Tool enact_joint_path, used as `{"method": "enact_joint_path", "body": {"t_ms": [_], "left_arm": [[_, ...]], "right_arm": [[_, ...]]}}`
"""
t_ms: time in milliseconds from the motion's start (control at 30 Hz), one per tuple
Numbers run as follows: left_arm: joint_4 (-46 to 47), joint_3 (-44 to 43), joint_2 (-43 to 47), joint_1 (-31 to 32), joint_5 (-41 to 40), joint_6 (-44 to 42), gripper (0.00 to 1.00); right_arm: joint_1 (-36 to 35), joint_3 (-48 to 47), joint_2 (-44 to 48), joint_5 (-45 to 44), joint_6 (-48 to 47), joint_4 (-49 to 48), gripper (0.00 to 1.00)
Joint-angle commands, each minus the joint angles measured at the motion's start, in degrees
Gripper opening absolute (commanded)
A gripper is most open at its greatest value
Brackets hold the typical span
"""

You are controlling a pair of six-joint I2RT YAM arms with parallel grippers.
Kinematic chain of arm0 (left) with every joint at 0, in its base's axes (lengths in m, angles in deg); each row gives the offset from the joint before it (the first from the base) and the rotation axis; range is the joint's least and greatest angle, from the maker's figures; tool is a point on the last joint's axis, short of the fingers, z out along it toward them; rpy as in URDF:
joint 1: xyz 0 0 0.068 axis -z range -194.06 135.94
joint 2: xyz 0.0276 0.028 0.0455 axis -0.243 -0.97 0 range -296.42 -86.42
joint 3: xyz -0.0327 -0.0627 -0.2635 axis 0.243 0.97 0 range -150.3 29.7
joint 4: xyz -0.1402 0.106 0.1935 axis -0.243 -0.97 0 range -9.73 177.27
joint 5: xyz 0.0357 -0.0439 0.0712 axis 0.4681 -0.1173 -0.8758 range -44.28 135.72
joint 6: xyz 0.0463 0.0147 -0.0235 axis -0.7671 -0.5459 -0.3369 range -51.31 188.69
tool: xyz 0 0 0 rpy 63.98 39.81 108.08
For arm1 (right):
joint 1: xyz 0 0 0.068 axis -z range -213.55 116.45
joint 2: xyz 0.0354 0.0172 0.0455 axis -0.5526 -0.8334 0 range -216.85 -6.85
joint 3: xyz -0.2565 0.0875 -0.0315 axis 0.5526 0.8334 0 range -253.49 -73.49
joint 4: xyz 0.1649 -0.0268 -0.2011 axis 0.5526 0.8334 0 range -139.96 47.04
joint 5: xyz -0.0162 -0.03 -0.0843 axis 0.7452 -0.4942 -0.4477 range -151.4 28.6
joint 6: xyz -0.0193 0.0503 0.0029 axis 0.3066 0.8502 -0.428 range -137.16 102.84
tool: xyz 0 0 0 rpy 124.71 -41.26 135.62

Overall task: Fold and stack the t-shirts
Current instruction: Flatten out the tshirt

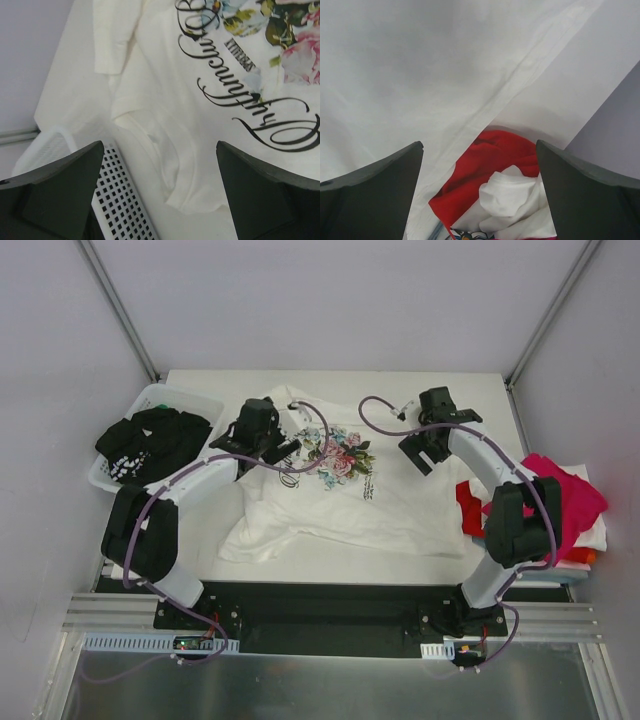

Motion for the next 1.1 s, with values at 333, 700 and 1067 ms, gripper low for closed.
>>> {"method": "enact_joint_path", "body": {"t_ms": [333, 700, 1067], "left_arm": [[-13.35, -4.46, -8.56, -0.14, 12.01, -2.12, 0.99], [-25.22, -11.59, -19.02, -0.23, 14.48, -3.09, 0.99], [-36.82, -22.65, -27.19, -1.28, 16.58, -2.21, 0.99]], "right_arm": [[0.09, -7.78, -11.43, 10.17, -0.58, 8.97, 0.97], [0.18, -10.42, -18.21, 13.95, -3.48, 13.71, 0.97], [1.32, -19.82, -24.89, 16.15, -5.94, 22.58, 0.96]]}}
